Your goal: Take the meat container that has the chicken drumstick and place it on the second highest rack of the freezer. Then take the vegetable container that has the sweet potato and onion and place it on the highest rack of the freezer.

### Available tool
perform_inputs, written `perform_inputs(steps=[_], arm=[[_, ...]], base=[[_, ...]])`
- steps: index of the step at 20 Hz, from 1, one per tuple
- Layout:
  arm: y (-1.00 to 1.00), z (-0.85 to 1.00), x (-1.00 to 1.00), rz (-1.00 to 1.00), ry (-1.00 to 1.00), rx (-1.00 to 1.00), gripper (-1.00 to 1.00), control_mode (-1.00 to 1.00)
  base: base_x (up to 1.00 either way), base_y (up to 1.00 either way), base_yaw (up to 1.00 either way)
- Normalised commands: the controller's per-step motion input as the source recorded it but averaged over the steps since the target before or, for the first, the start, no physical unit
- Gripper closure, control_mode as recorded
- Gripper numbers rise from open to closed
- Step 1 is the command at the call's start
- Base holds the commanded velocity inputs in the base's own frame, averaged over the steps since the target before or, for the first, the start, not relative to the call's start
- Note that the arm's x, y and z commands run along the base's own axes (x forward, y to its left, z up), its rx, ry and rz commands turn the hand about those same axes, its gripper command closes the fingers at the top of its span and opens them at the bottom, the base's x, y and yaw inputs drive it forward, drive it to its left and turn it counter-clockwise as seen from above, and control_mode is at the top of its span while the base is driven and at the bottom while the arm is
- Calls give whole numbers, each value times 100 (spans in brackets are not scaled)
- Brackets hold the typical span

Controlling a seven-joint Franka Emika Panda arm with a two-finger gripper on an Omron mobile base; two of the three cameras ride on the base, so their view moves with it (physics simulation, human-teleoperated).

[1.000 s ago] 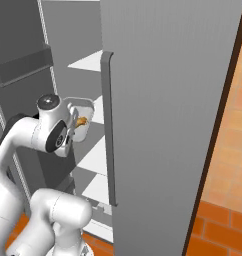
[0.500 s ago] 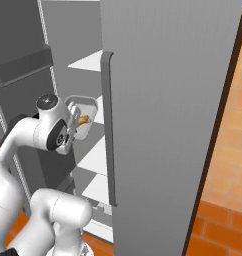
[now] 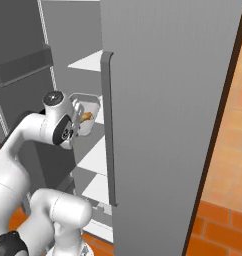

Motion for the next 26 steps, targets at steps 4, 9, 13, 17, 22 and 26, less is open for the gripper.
perform_inputs(steps=[4, 9, 13, 17, 22, 26], arm=[[-2, 0, 41, -1, 0, 0, 100, -100], [-13, 1, 30, 0, 0, 2, 100, -100], [-4, 0, 31, 0, 0, 0, 100, -100], [0, 0, 31, 0, 0, 0, 100, -100], [-1, 0, 34, 0, 0, 0, 100, -100], [-5, 0, 27, 0, 0, 0, 100, -100]], base=[[0, 0, 0], [0, 0, 0], [0, 0, 0], [0, 0, 0], [0, 0, 0], [0, 0, 0]])
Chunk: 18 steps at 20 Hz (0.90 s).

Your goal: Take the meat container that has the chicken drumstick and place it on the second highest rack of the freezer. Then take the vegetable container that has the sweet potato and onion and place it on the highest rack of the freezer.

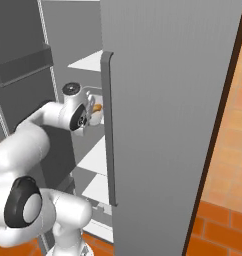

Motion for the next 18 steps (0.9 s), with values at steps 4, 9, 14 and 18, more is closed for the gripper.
perform_inputs(steps=[4, 9, 14, 18], arm=[[-5, -1, 22, 0, 0, 0, 100, -100], [0, -7, 22, 0, 0, 0, 100, -100], [0, -3, 28, 0, 0, 0, 100, -100], [0, -8, 33, 0, 0, 0, 100, -100]], base=[[0, 0, 0], [0, 0, 0], [0, 0, 0], [0, 0, 0]])
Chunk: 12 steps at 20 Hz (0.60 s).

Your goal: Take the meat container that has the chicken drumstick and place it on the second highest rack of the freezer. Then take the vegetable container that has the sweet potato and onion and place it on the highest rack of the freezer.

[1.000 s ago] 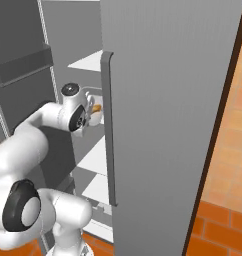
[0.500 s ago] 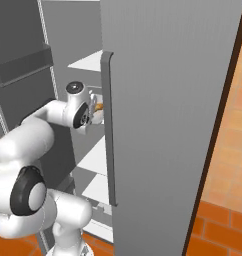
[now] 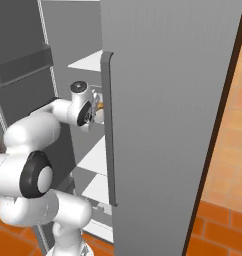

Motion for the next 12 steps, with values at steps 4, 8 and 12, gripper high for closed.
perform_inputs(steps=[4, 8, 12], arm=[[0, -12, 36, 0, 0, 0, 100, -100], [-2, -7, 43, 0, 0, 0, 100, -100], [-7, 0, 49, 0, 0, 2, 100, -100]], base=[[0, 0, 0], [0, 0, 0], [0, 0, 0]])
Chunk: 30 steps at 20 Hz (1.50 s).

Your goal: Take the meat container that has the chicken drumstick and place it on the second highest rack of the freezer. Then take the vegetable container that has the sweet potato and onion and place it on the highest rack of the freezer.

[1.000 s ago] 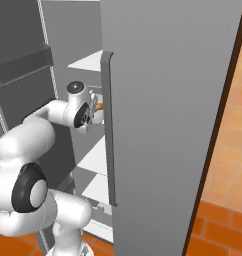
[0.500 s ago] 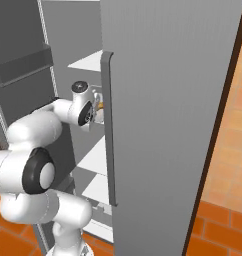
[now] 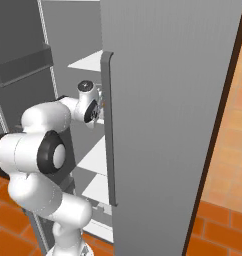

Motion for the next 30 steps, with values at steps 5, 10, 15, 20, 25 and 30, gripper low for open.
perform_inputs(steps=[5, 10, 15, 20, 25, 30], arm=[[-1, -2, 51, 0, 0, 0, 100, -100], [0, -11, 47, 0, 0, 0, 100, -100], [0, -19, 44, 0, 0, 0, 100, -100], [0, -23, 43, -1, 0, 0, 100, -100], [0, -16, 45, -1, 0, 0, 100, -100], [0, -8, 50, -2, 2, 0, 100, -100]], base=[[0, 0, 0], [0, 0, 0], [0, 0, 0], [0, 0, 0], [0, 0, 0], [0, 0, 0]])
